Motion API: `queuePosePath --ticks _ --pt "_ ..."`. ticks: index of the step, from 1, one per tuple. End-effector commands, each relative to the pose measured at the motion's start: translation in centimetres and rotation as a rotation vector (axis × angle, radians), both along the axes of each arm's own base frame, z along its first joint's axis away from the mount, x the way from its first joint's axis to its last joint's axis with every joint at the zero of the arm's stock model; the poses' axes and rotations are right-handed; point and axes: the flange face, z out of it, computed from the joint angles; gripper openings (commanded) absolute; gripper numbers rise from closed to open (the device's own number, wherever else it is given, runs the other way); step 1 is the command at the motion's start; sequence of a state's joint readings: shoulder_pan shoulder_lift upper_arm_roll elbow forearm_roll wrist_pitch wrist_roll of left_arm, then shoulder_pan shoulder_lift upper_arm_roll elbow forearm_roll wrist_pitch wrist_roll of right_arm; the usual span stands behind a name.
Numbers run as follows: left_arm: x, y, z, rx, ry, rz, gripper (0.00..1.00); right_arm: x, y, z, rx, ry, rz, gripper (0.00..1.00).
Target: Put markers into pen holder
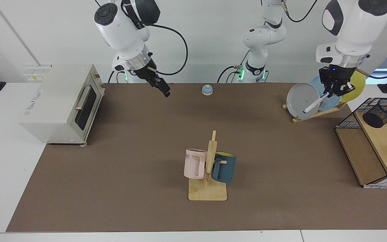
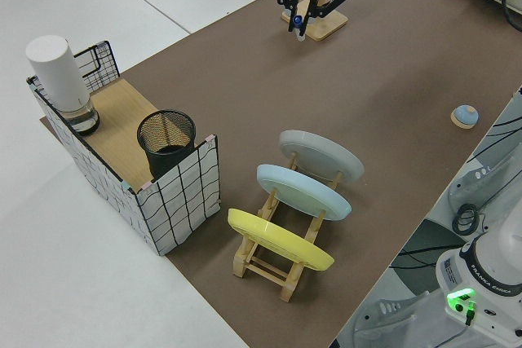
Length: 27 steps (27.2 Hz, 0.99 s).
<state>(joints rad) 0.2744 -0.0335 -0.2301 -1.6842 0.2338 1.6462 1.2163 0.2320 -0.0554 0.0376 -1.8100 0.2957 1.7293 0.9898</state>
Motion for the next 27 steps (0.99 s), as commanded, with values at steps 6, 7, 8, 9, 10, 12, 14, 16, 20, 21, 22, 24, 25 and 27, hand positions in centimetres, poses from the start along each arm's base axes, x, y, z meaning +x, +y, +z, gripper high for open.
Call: queuePosePath --ticks 6,7,8,9,10,12,14,16,20,21,22,24,25,27 --pt "2.8 8.6 0.9 0.152 -0.031 -0.131 0.00 1.1 -8.0 -0.5 -0.098 -0.105 0.397 1.00" --pt "3.0 9.9 1.1 0.162 -0.033 -0.142 0.00 1.3 -9.2 -0.6 -0.094 -0.114 0.431 1.00" --pt "3.2 10.9 1.2 0.176 -0.029 -0.156 0.00 1.5 -10.2 -0.7 -0.090 -0.124 0.462 1.00" --pt "3.4 11.9 1.3 0.197 -0.024 -0.173 0.00 1.7 -11.1 -0.8 -0.088 -0.133 0.497 1.00" --pt "3.6 12.9 1.3 0.225 -0.012 -0.198 0.00 1.9 -11.8 -0.8 -0.087 -0.146 0.528 1.00" --pt "3.9 13.8 1.8 0.289 0.005 -0.259 0.00 2.1 -12.9 -0.9 -0.104 -0.163 0.598 1.00" --pt "4.0 14.2 2.2 0.345 0.021 -0.294 0.00 2.2 -13.3 -0.7 -0.139 -0.170 0.653 1.00" --pt "4.1 14.7 2.7 0.412 0.034 -0.319 0.00 2.3 -13.2 -0.3 -0.192 -0.169 0.690 1.00" --pt "4.2 15.5 3.7 0.480 0.035 -0.325 0.00 2.6 -13.1 0.3 -0.291 -0.179 0.731 1.00" --pt "4.3 15.8 3.9 0.499 0.040 -0.325 0.00 2.7 -13.2 0.4 -0.307 -0.186 0.734 1.00" --pt "4.4 16.0 4.0 0.515 0.047 -0.326 0.00 2.9 -13.3 0.8 -0.315 -0.198 0.734 1.00" --pt "4.4 16.8 4.4 0.537 0.061 -0.340 0.00 3.1 -13.2 1.1 -0.321 -0.221 0.730 1.00" --pt "4.4 17.2 4.4 0.537 0.064 -0.339 0.00 3.3 -13.2 1.3 -0.325 -0.236 0.724 1.00" --pt "4.4 18.5 4.2 0.544 0.057 -0.332 0.00 3.6 -13.1 1.8 -0.338 -0.273 0.716 1.00"
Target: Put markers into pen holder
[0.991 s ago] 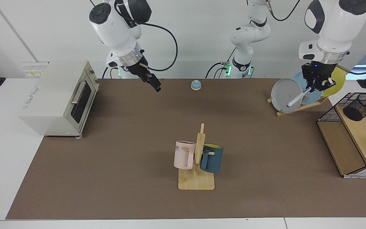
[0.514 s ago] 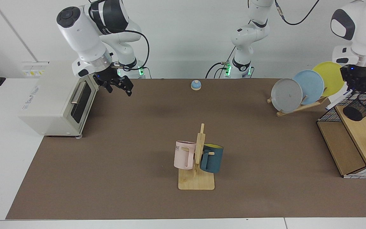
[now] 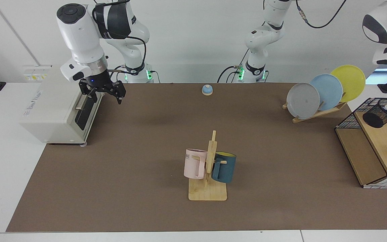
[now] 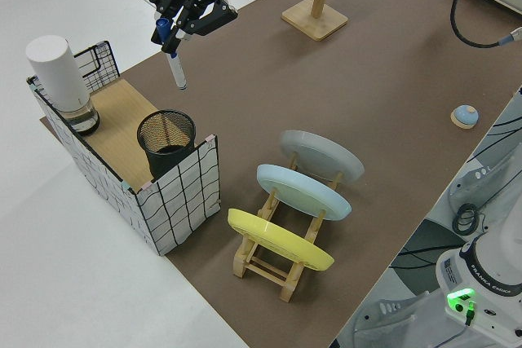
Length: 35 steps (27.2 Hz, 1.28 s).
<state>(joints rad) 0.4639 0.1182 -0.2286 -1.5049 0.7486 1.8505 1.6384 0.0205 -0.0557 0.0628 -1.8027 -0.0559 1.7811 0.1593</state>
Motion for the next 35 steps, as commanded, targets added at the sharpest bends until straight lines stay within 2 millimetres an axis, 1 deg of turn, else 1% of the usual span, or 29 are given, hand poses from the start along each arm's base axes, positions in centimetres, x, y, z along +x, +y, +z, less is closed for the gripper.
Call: queuePosePath --ticks 1,2,3,6,8,9,10,12,14,17,21,23,24,25,26,29,31,33,35 --pt "0.2 4.0 0.5 0.038 -0.011 -0.003 0.00 0.7 -0.1 1.6 -0.019 -0.085 0.022 1.00" --pt "-0.1 5.0 0.7 0.043 -0.021 0.000 0.00 0.7 -0.1 1.6 -0.019 -0.088 0.021 1.00" --pt "-0.2 5.3 0.6 0.043 -0.021 -0.002 0.00 0.9 -0.2 1.6 -0.018 -0.088 0.018 1.00" --pt "-0.3 5.5 0.1 0.040 -0.008 0.006 0.00 0.8 0.1 3.2 -0.017 -0.092 0.021 1.00" --pt "-0.2 5.7 -0.8 0.041 0.013 0.012 0.00 0.5 0.4 3.6 -0.019 -0.070 0.025 1.00" --pt "-0.3 6.3 -1.3 0.035 0.019 0.023 0.00 0.3 0.8 4.2 -0.019 -0.064 0.031 1.00" --pt "-0.2 6.4 -1.8 0.030 0.025 0.028 0.00 0.2 1.0 4.7 -0.020 -0.058 0.036 1.00" --pt "-0.2 6.2 -3.0 0.025 0.044 0.029 0.00 -0.2 0.9 6.0 -0.015 -0.045 0.030 1.00" --pt "-0.3 5.6 -3.8 0.021 0.048 0.038 0.00 -0.5 0.8 7.0 -0.017 -0.027 0.027 1.00" --pt "-0.2 4.4 -4.5 0.026 0.060 0.056 0.00 -0.7 -0.7 7.6 -0.019 -0.003 0.008 1.00" --pt "0.0 1.5 -5.2 0.058 0.059 0.071 0.00 -1.1 -2.3 8.0 0.000 -0.003 -0.024 1.00" --pt "-0.3 1.0 -5.4 0.076 0.047 0.081 0.00 -1.2 -2.4 8.1 -0.001 -0.003 -0.027 1.00" --pt "-0.3 0.9 -5.6 0.077 0.046 0.084 0.02 -1.2 -2.2 8.1 -0.001 -0.003 -0.024 1.00" --pt "-0.4 1.2 -5.8 0.076 0.047 0.086 0.46 -1.2 -2.1 8.1 -0.001 -0.005 -0.021 1.00" --pt "-0.4 1.3 -5.6 0.072 0.040 0.091 0.99 -1.2 -2.0 8.1 -0.001 -0.006 -0.019 1.00" --pt "-0.1 1.5 -5.4 0.076 0.027 0.088 1.00 -1.2 -2.1 8.2 -0.001 -0.012 -0.022 1.00" --pt "0.5 1.4 -4.1 0.087 0.004 0.082 1.00 -1.3 -2.4 8.2 -0.001 -0.009 -0.027 1.00" --pt "0.7 1.3 -3.4 0.092 -0.008 0.081 1.00 -1.3 -2.5 8.3 -0.001 -0.014 -0.030 1.00" --pt "1.0 0.5 -3.4 0.092 -0.010 0.069 1.00 -1.3 -2.6 8.3 0.000 -0.016 -0.033 1.00"
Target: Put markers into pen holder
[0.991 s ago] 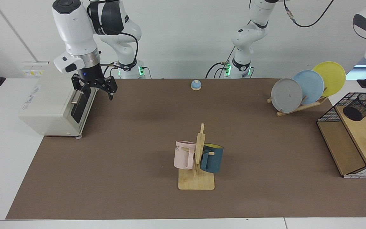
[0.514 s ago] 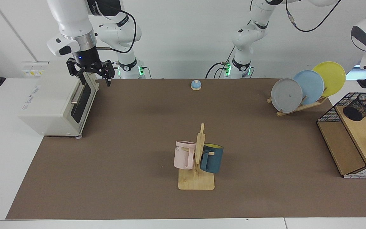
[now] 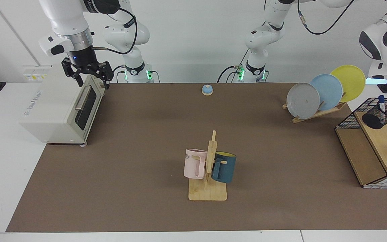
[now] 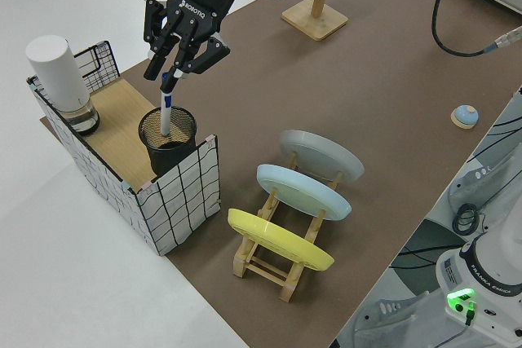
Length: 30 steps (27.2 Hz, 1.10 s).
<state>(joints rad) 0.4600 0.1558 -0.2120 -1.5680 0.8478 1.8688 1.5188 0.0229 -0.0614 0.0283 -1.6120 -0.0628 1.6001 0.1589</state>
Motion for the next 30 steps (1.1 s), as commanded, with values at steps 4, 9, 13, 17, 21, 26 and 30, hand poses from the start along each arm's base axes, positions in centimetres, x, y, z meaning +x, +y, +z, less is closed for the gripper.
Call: queuePosePath --ticks 4,9,13,17,21,26,30 --pt "0.9 -2.8 1.2 0.010 -0.036 -0.021 1.00 -0.4 -0.5 0.5 0.004 -0.001 0.012 1.00" --pt "1.1 -4.5 0.7 -0.115 -0.086 0.019 1.00 -0.4 -0.6 0.5 0.004 -0.001 0.010 1.00" --pt "1.0 -5.6 -0.6 -0.265 -0.112 0.061 1.00 -0.3 -0.6 0.5 0.004 0.000 0.009 1.00" --pt "0.3 -6.9 -2.2 -0.386 -0.140 0.159 1.00 -0.4 -0.5 0.4 0.006 0.004 0.013 1.00" --pt "0.0 -11.0 -3.0 -0.411 -0.153 0.295 1.00 -0.9 0.6 0.4 0.022 0.012 0.023 1.00" --pt "-0.5 -15.4 -4.3 -0.557 -0.190 0.444 1.00 -1.1 0.2 0.0 0.111 0.022 -0.002 1.00" --pt "-0.5 -22.2 -4.3 -0.623 -0.282 0.629 1.00 -1.3 -0.5 -0.2 0.123 0.022 -0.018 1.00"
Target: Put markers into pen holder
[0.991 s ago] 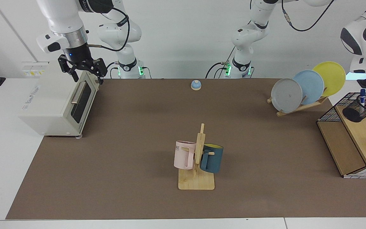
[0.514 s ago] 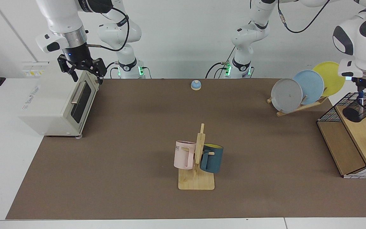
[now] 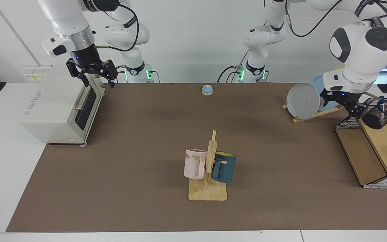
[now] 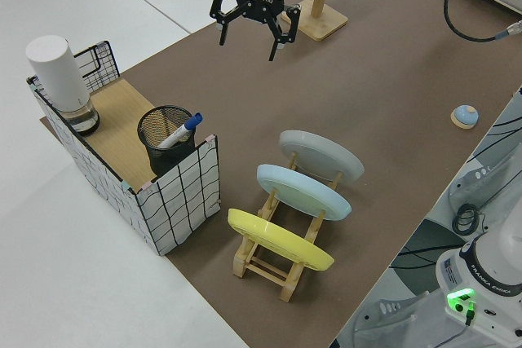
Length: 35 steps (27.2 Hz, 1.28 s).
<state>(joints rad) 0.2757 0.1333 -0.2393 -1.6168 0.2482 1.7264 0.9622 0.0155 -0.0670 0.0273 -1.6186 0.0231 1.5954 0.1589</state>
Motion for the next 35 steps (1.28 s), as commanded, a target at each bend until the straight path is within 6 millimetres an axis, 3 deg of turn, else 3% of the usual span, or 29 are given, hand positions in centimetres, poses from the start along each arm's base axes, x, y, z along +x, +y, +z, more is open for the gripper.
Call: queuePosePath --ticks 1,5,9,13,15,18,21,27,33,35 --pt "-1.3 -7.2 0.2 -0.055 -0.044 0.230 1.00 -1.1 -1.0 -0.2 0.038 0.014 -0.012 1.00" --pt "-1.4 -11.2 0.2 -0.118 -0.069 0.420 1.00 -1.1 -1.1 -0.1 0.038 0.011 -0.015 1.00" --pt "-1.6 -13.1 0.3 -0.195 -0.064 0.640 1.00 -1.2 -1.3 -0.2 0.036 0.020 -0.018 1.00" --pt "-1.3 -12.2 0.2 -0.208 -0.064 0.705 1.00 -1.3 -1.2 -0.3 0.036 0.023 -0.016 1.00" --pt "-1.1 -10.7 0.4 -0.225 -0.059 0.741 1.00 -1.3 -1.1 -0.3 0.036 0.024 -0.015 1.00" --pt "-0.8 -6.8 0.7 -0.246 -0.064 0.814 1.00 -1.3 -1.1 -0.3 0.036 0.024 -0.015 1.00" --pt "-0.7 -5.6 0.6 -0.252 -0.062 0.825 1.00 -1.3 -1.2 -0.3 0.036 0.024 -0.016 1.00" --pt "-1.6 -5.5 1.5 -0.235 -0.065 0.859 1.00 -1.2 -1.1 -0.2 0.036 0.018 -0.015 1.00" --pt "-3.2 -8.3 4.5 -0.170 -0.153 0.875 1.00 -1.2 -1.1 -0.2 0.036 0.017 -0.012 1.00" --pt "-3.5 -7.8 5.0 -0.167 -0.159 0.887 1.00 -1.2 -1.0 -0.2 0.037 0.017 -0.010 1.00"
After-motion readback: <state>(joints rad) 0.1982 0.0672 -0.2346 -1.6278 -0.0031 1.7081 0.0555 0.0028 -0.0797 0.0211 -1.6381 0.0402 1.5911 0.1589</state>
